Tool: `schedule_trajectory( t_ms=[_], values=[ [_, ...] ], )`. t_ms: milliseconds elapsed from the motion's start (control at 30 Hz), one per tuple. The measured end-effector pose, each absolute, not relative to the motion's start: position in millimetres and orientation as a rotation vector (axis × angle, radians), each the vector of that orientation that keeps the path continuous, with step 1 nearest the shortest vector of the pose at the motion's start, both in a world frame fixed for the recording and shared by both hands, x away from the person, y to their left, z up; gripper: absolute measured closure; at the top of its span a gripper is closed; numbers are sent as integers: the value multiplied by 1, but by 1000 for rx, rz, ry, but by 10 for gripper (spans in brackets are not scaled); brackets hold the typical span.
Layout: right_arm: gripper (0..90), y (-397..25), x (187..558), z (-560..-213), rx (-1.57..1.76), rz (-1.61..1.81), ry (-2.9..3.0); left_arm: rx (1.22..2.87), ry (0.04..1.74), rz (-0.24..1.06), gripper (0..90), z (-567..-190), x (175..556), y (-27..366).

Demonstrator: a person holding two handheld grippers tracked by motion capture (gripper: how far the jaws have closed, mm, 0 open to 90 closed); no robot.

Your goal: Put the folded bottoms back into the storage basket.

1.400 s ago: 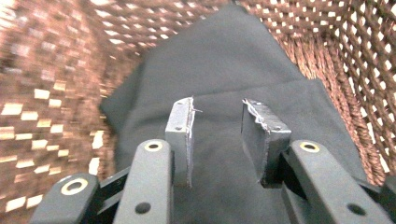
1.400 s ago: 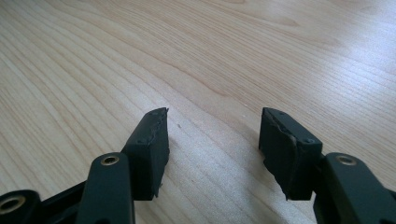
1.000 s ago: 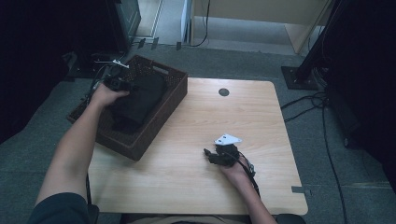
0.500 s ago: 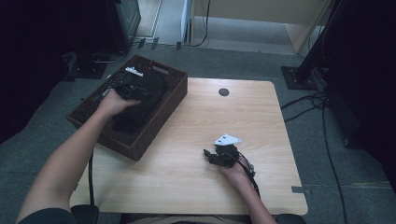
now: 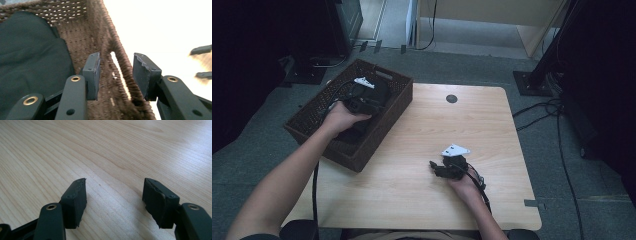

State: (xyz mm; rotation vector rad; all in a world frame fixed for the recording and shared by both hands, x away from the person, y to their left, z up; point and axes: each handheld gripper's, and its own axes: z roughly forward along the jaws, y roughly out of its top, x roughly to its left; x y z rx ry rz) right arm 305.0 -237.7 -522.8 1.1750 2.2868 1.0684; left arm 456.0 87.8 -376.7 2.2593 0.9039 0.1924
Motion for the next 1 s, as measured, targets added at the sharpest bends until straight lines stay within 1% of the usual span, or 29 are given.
schedule_trajectory(
  t_ms=[100,167,233,300,400,567,633,700,733,800,933,1000],
  values=[
    [360,-237,305,-523,1180,1068,2287,2281,879,174,558,-380,450,80],
    [360,-238,305,-523,1179,1068,2287,2291,865,179,555,-382,448,75],
    [360,-237,305,-523,1180,1068,2286,2335,853,213,542,-387,446,68],
    [360,-237,305,-523,1181,1068,2286,2344,848,195,536,-392,445,64],
    [359,-237,304,-523,1181,1067,2284,2360,860,218,532,-400,444,59],
    [360,-237,304,-523,1183,1066,2283,2386,860,247,593,-410,445,59],
    [359,-237,304,-523,1183,1066,2283,2377,883,223,609,-412,447,60],
    [360,-237,304,-523,1183,1066,2283,2397,889,219,674,-413,448,61],
    [360,-237,304,-523,1183,1066,2283,2395,899,196,689,-414,449,61],
    [359,-237,304,-523,1186,1066,2282,2392,911,195,718,-415,449,62],
    [359,-237,304,-523,1191,1062,2280,2407,927,241,751,-414,447,58],
    [358,-237,303,-523,1191,1062,2277,2386,946,223,756,-415,447,61]
  ],
)
